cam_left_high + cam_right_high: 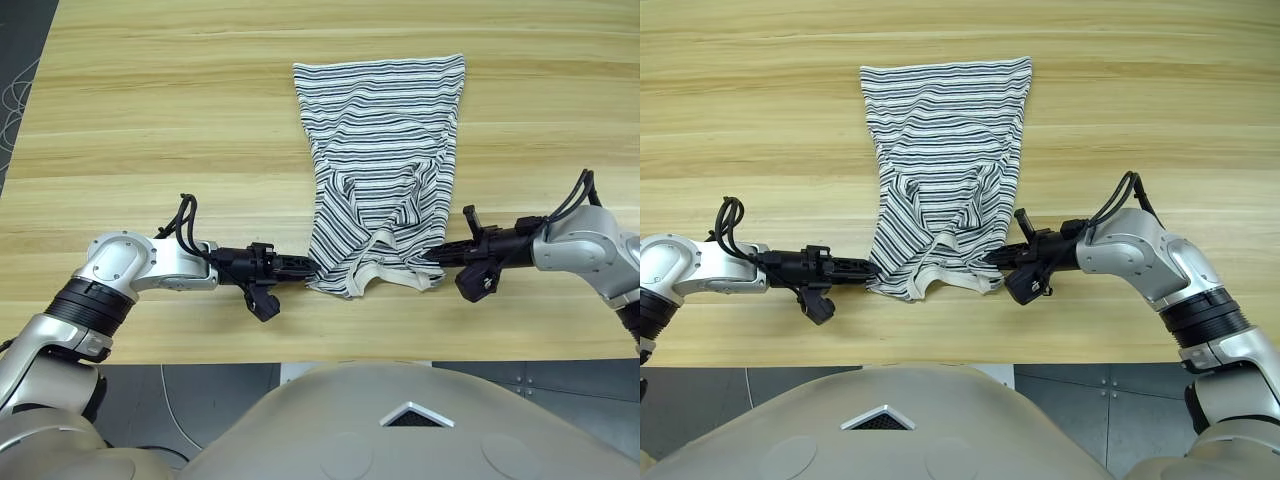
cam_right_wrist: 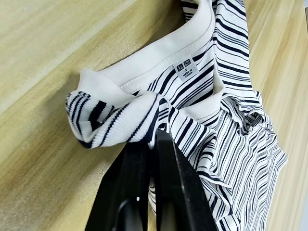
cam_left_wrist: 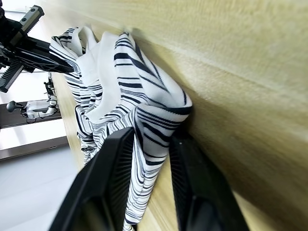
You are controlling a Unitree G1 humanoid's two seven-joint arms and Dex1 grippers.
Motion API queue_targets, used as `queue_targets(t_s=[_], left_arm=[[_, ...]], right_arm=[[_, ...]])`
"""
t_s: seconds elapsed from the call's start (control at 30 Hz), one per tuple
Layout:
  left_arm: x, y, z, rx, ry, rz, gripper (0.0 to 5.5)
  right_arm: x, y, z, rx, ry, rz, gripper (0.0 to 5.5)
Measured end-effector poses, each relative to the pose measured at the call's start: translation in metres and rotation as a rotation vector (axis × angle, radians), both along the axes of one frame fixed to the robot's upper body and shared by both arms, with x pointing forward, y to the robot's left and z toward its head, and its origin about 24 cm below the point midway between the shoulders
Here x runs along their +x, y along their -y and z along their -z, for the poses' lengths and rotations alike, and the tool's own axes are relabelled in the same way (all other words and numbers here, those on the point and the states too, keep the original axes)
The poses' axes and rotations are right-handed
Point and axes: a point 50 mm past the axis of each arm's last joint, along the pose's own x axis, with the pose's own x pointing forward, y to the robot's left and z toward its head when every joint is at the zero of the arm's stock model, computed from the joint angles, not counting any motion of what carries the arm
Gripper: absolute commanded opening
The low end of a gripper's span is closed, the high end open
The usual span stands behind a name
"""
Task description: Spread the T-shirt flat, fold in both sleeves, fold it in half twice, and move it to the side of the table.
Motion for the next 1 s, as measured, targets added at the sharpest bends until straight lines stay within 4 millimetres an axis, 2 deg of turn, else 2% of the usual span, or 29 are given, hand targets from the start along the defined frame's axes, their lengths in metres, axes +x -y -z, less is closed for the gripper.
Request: queue_targets(t_s=[0.17,0.3,0.4,0.47,0.57,0.63,0.7,0.73,0.83,1.0], left_arm=[[-0.001,0.000,0.003,0.020,-0.002,0.003,0.12],[0.000,-0.001,0.003,0.032,-0.002,-0.002,0.12],[0.006,-0.004,0.002,0.045,0.007,-0.015,0.12],[0.021,-0.013,-0.005,0.106,0.025,-0.095,0.12],[0.035,-0.010,-0.014,0.112,-0.044,-0.258,0.12],[0.052,-0.001,-0.024,0.094,-0.132,-0.344,0.12],[0.068,0.011,-0.040,0.065,-0.226,-0.390,0.12],[0.069,0.017,-0.048,0.051,-0.274,-0.392,0.12],[0.058,0.029,-0.067,0.047,-0.411,-0.358,0.12],[0.030,0.028,-0.103,0.128,-0.635,-0.325,0.12]], right_arm=[[-0.002,-0.002,-0.001,0.001,0.000,-0.004,0.10],[-0.001,-0.004,-0.005,0.010,-0.008,0.003,0.10],[0.007,0.001,-0.014,0.059,-0.065,0.079,0.10],[0.024,0.024,-0.028,0.080,-0.113,0.197,0.10],[0.032,0.038,-0.028,0.095,-0.180,0.253,0.10],[0.036,0.040,-0.026,0.105,-0.209,0.262,0.10],[0.042,0.034,-0.027,0.139,-0.203,0.235,0.10],[0.042,0.030,-0.027,0.152,-0.198,0.213,0.10],[0.040,0.025,-0.024,0.158,-0.224,0.179,0.10],[0.035,0.016,-0.036,0.198,-0.309,0.115,0.10]])
